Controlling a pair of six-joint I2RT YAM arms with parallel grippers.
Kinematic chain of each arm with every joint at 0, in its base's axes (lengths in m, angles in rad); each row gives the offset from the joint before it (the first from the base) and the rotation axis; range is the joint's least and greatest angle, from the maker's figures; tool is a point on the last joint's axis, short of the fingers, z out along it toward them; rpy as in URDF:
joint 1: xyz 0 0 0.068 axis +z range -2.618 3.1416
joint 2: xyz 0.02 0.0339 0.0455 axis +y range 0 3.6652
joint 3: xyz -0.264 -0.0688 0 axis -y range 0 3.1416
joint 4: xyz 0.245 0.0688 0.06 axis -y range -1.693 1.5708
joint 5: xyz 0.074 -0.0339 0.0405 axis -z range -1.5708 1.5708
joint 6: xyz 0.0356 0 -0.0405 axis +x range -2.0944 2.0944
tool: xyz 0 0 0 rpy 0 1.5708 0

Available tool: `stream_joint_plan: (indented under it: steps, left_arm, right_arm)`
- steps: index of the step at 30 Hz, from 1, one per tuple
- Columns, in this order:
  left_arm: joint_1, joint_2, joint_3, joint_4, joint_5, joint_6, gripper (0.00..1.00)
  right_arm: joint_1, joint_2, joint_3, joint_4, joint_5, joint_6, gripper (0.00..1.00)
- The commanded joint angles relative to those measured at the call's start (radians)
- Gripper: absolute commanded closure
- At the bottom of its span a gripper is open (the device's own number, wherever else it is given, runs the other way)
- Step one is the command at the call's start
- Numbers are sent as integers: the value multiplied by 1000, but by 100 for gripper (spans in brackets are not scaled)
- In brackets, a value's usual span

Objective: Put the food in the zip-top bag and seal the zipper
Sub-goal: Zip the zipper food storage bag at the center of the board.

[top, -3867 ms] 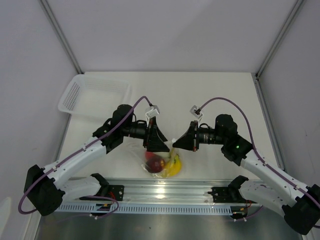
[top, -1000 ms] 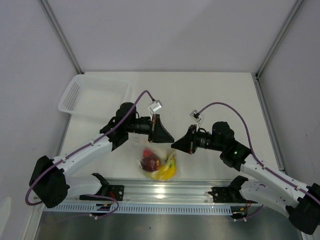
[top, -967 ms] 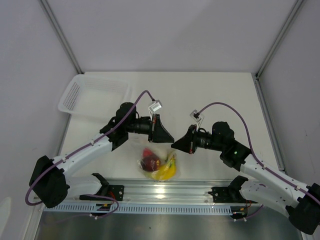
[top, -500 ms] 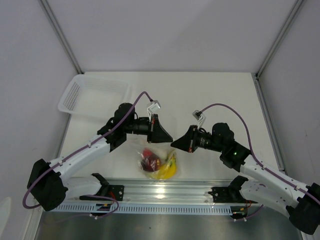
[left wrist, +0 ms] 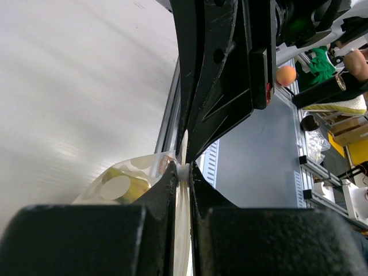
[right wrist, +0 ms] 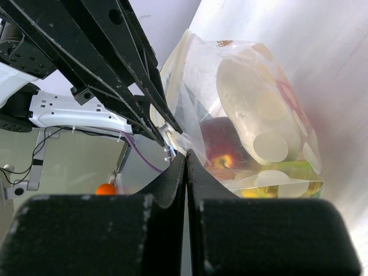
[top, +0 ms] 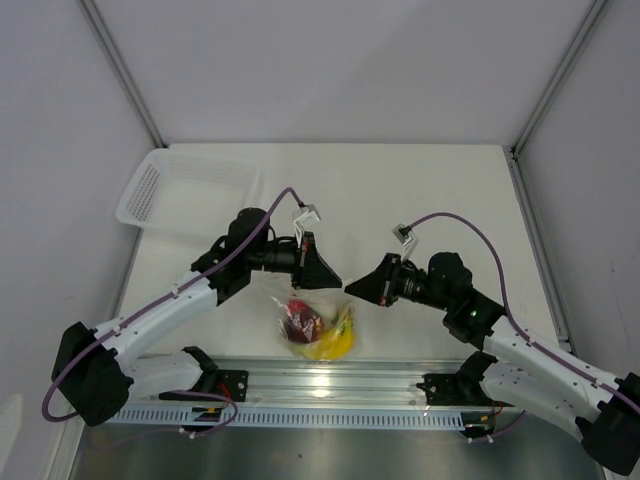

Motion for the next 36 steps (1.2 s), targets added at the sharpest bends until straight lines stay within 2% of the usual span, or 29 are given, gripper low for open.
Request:
stream_joint_plan:
  steps: [1,6,9,12,14,15,16,19,23,28,36]
  left_arm:
    - [11,-37,-3,-47,8,34,100]
    - [29,-46,2,-83,31,44,99]
    - [31,-43,3,-93,39,49,99]
    - [32,-38,3,-98,47,46,99]
    - [31,-29,5,-92,59,40,99]
    - [32,-28,5,-86,63,35,99]
    - [31,-26,3,-74,69,31,99]
    - [31,-23,0,-60,85,14,99]
    - [31,-26,3,-60,93,14,99]
    - [32,-29,11,-66,96,15,99]
    - [31,-23,11,-64,108,15,99]
  right_arm:
    - [-7,-32,5,45,35,-7,100]
    - [-13,-49,18,28,-1,-50,100]
    - [-18,-40,58,-45,-20,-110,100]
    - [-24,0,115,-94,-122,-191,100]
    - [-23,34,161,-195,-182,-250,99]
    - [-18,67,210,-233,-190,-314,96]
    - [-18,85,234,-305,-198,-348,88]
    - [-18,144,314,-422,-212,-457,78]
    - [-29,206,367,-465,-265,-527,72]
    - [-50,285,403,-482,-377,-564,73]
    - [-82,324,446,-521,-410,-615,78]
